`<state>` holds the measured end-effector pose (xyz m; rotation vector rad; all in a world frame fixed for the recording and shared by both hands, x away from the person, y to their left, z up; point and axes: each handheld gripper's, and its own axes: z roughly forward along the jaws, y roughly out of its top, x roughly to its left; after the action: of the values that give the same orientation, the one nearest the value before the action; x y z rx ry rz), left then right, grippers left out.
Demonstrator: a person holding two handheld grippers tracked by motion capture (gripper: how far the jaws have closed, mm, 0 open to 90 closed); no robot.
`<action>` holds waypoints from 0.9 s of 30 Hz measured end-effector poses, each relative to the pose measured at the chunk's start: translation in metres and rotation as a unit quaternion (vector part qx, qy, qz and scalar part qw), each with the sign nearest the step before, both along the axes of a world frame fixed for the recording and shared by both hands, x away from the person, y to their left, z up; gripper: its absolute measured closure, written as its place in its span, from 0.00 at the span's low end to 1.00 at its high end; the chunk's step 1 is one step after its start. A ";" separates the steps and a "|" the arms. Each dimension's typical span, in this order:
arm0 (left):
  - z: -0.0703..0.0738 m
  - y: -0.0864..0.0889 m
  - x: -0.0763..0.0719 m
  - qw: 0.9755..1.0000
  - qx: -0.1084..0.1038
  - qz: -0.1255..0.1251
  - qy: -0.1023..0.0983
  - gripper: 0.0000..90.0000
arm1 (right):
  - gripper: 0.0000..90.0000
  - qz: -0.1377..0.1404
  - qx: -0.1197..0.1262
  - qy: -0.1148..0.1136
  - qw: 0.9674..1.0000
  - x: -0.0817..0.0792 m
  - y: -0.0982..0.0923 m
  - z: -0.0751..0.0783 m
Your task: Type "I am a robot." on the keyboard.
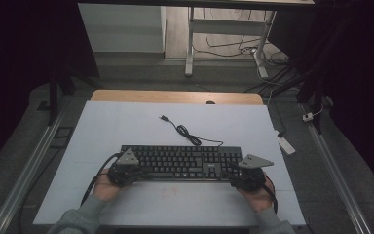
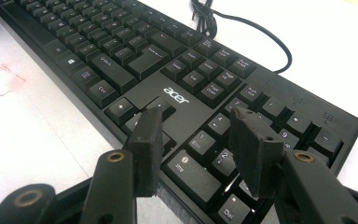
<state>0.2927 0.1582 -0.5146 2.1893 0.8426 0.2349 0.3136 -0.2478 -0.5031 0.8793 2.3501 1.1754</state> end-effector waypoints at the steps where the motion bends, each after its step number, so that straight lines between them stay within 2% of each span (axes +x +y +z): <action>1: -0.001 -0.003 0.000 1.000 0.002 -0.003 0.001 0.99 | 0.61 0.000 0.000 0.000 1.000 0.000 0.000 0.000; 8: -0.003 -0.013 0.002 1.000 0.013 -0.016 0.004 0.99 | 0.61 -0.002 0.001 0.001 1.000 0.000 -0.002 0.000; 27: -0.008 -0.014 0.004 1.000 0.023 -0.015 0.007 0.99 | 0.61 -0.003 0.001 0.000 1.000 0.000 -0.003 0.001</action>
<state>0.2967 0.1441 -0.5222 2.2469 0.8197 0.2272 0.3139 -0.2503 -0.5024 0.8866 2.3453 1.1758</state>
